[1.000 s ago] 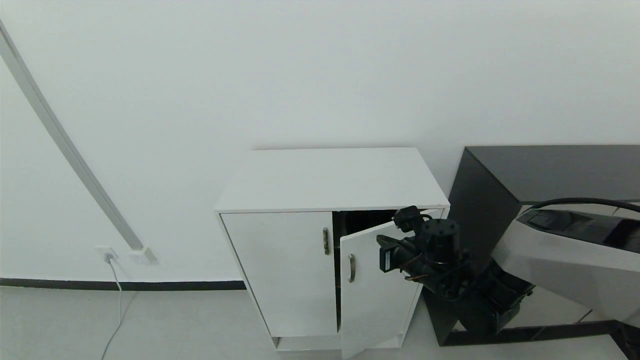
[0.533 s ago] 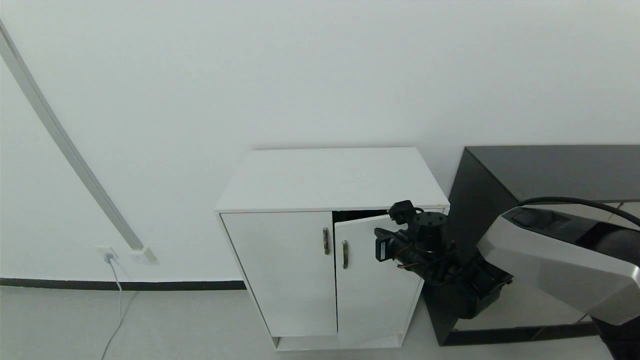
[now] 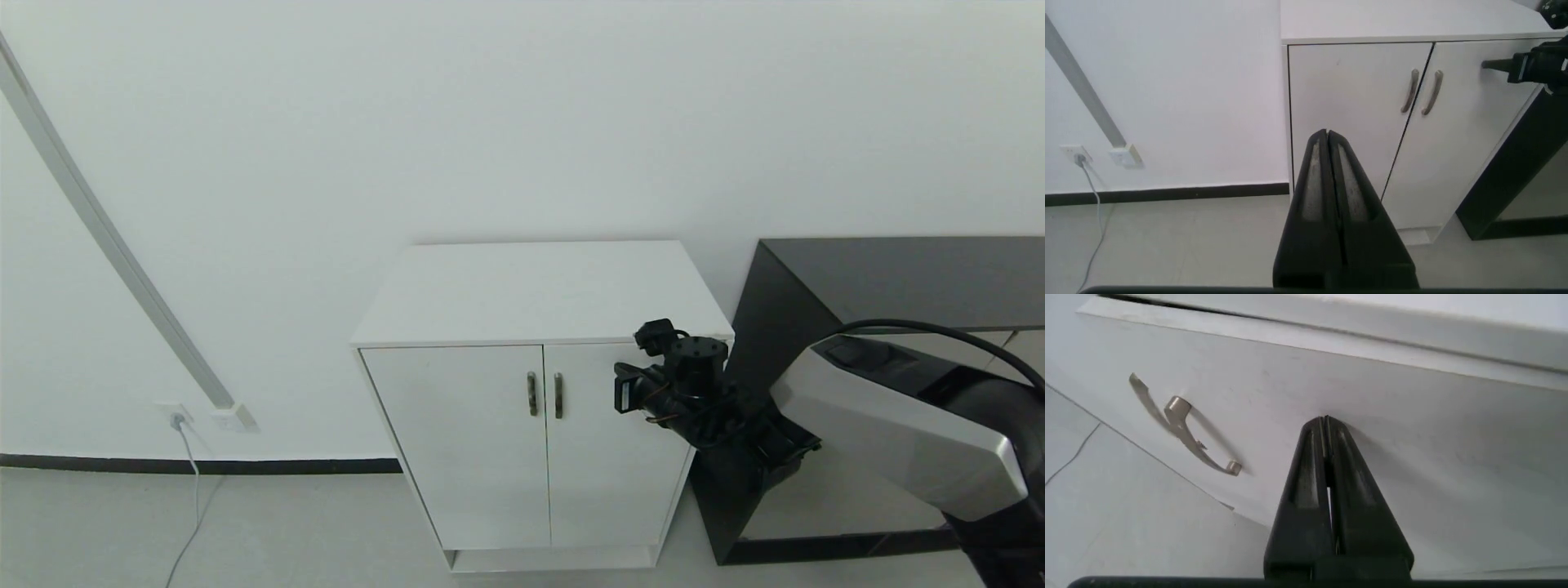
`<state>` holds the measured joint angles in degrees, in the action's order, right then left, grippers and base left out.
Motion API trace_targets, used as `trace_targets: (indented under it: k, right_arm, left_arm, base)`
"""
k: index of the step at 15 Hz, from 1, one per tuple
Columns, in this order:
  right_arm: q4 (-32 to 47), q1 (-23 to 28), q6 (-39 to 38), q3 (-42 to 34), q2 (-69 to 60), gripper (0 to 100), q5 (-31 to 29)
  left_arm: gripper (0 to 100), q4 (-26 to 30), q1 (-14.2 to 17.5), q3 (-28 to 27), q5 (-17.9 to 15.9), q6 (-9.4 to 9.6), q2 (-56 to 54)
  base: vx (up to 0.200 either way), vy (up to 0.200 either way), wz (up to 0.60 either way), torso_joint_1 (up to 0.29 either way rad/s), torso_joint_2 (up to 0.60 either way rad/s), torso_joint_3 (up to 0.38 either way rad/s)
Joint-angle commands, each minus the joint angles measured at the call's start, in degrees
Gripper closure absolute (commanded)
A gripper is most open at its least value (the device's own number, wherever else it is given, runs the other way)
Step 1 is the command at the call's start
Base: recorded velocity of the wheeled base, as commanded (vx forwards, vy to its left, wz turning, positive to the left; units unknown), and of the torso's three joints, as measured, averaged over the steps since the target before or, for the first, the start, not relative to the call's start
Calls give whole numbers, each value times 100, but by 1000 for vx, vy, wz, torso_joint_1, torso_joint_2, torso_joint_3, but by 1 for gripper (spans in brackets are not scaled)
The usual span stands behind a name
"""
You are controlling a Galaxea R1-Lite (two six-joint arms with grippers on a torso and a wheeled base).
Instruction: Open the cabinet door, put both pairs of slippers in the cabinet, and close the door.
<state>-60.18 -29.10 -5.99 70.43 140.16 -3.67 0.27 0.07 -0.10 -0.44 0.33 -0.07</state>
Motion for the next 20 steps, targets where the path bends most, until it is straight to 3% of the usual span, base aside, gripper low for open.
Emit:
trace_targets:
  k: [1, 10, 14, 20]
  right_arm:
    - [-2, 36, -8, 59, 29, 100, -2]
    - [-107, 18, -25, -161, -146, 100, -29]
    - [-811, -149, -8, -1558, -964, 100, -29]
    - [-1909, 71, 115, -3668, -2133, 100, -846]
  left_arm:
    - [100, 0, 1, 1, 0, 2, 7]
    - [100, 0, 1, 1, 0, 2, 7]
    - [100, 0, 1, 1, -9, 11, 7]
    - [100, 0, 1, 1, -9, 11, 7]
  base:
    - [0, 0, 0, 0, 0, 0]
    - [0, 0, 0, 0, 0, 0]
    - [0, 0, 0, 0, 0, 0]
    - [0, 0, 0, 0, 0, 0]
